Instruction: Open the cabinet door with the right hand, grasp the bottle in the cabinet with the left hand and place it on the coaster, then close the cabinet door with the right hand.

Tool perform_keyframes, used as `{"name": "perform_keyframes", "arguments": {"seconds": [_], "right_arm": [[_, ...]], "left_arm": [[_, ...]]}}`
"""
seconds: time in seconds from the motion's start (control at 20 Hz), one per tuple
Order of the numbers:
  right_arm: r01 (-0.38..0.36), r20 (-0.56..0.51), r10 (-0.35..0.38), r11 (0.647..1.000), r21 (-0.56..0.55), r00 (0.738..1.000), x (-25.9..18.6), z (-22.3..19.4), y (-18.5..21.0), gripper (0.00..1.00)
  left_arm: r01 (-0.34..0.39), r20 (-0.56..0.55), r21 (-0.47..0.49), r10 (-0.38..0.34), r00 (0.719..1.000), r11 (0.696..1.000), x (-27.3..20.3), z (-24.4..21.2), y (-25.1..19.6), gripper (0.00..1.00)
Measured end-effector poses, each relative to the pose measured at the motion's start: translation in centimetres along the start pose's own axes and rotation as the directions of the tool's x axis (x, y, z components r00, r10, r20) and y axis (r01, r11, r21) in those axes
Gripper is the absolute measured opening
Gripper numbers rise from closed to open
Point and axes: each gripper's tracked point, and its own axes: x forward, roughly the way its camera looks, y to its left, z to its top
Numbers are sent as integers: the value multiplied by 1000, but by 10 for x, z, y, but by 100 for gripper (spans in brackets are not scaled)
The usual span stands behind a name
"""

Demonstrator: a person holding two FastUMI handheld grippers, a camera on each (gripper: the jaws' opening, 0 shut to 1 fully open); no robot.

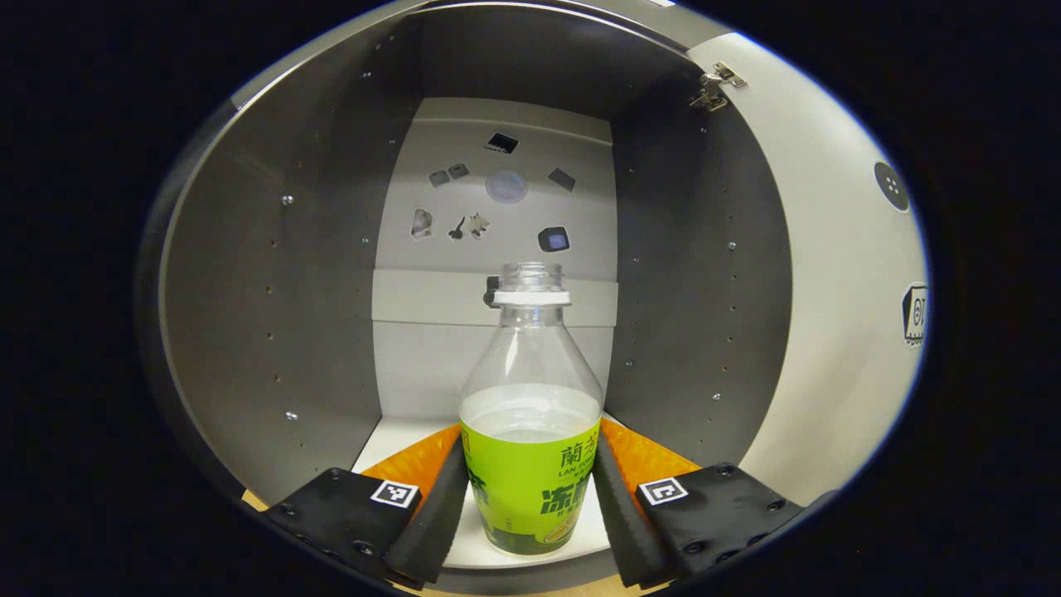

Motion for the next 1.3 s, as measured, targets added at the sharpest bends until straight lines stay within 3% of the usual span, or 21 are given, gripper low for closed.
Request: {"name": "perform_keyframes", "arguments": {"seconds": [0.7, 1.2, 1.25, 1.3], "right_arm": [[98, -45, -96, 995, 35, 994, -7, -3, -3, 65], [74, -99, -53, 971, 227, 994, -10, -3, -1, 65], [72, -101, -50, 970, 231, 994, -10, -3, -1, 74], [74, -101, -53, 972, 223, 994, -11, -3, -2, 68]], "left_arm": [[37, 77, 106, -45, 996, 994, -123, 24, 15, 82], [-33, 53, 81, 29, 998, 996, -183, -9, 78, 82], [-41, 52, 71, 37, 998, 997, -188, -11, 84, 82], [-49, 50, 62, 45, 998, 997, -194, -14, 91, 82]]}}
